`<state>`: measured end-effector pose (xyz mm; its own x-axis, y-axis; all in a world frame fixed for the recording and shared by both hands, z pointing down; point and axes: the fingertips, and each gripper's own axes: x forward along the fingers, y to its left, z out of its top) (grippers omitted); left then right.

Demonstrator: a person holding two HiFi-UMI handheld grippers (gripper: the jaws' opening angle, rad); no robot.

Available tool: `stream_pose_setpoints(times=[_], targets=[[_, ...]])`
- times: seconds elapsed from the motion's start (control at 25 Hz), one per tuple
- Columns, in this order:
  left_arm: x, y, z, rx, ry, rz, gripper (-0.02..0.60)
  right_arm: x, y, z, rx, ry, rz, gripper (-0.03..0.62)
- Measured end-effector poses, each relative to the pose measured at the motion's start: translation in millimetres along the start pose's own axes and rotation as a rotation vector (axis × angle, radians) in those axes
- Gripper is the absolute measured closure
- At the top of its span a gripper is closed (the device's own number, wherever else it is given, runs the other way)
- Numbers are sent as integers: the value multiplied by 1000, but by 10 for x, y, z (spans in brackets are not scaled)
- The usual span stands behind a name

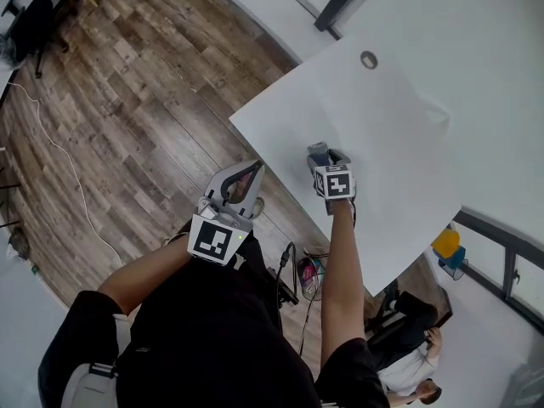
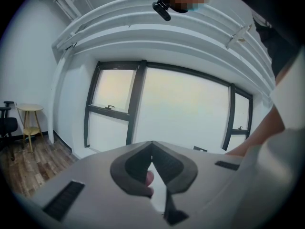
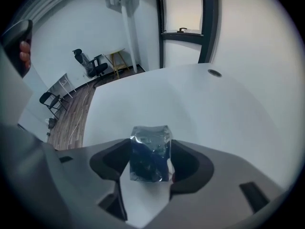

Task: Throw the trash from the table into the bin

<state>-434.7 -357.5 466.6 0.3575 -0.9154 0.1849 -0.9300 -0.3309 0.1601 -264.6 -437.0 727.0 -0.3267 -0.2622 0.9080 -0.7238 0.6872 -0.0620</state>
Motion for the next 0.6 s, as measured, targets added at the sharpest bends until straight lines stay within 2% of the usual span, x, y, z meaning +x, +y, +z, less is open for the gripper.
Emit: stream_pose_setpoints(times=[0.6], targets=[[-84, -7, -76, -5, 7, 18, 584, -2, 156, -60, -13, 12, -47, 464]])
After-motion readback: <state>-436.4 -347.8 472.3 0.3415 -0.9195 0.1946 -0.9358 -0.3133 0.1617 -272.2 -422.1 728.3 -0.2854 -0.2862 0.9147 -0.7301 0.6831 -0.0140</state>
